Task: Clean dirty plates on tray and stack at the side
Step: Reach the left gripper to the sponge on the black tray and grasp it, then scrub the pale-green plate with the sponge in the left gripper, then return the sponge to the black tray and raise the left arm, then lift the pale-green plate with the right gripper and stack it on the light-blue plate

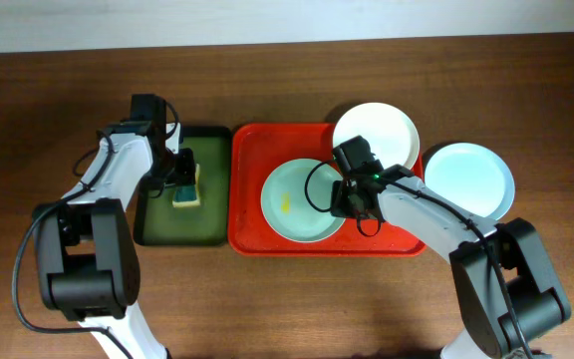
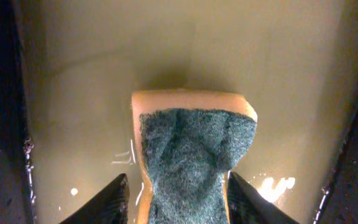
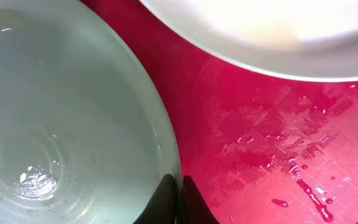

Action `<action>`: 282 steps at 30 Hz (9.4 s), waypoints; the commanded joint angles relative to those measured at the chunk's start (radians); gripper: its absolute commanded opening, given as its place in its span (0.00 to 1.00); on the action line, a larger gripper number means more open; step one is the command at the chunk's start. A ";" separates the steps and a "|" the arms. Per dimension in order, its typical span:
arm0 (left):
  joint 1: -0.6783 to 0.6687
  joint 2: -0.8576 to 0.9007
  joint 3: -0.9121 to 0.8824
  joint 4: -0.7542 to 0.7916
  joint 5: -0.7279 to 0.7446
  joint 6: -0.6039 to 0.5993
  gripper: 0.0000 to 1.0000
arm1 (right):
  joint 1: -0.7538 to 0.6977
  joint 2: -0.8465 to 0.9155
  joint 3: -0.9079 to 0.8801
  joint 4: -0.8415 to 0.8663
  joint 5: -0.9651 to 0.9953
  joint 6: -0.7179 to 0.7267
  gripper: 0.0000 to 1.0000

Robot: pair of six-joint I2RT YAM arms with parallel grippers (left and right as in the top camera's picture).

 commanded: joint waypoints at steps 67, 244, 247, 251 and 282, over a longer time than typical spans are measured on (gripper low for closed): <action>-0.154 -0.292 0.083 -0.117 -0.137 0.004 0.00 | -0.006 -0.010 0.002 0.056 -0.177 0.086 0.04; 0.286 -0.247 0.193 -0.087 0.037 -0.224 0.99 | 0.664 -0.005 0.357 0.914 1.033 -1.001 0.04; 0.286 -0.247 0.193 -0.087 0.037 -0.224 0.99 | 0.663 -0.005 0.357 0.925 1.030 -1.001 0.04; 0.286 -0.247 0.193 -0.087 0.037 -0.224 1.00 | 0.660 -0.005 0.357 0.932 1.030 -1.000 0.04; 0.286 -0.247 0.193 -0.087 0.037 -0.224 0.99 | -0.774 -0.167 0.353 -0.509 0.183 0.045 0.04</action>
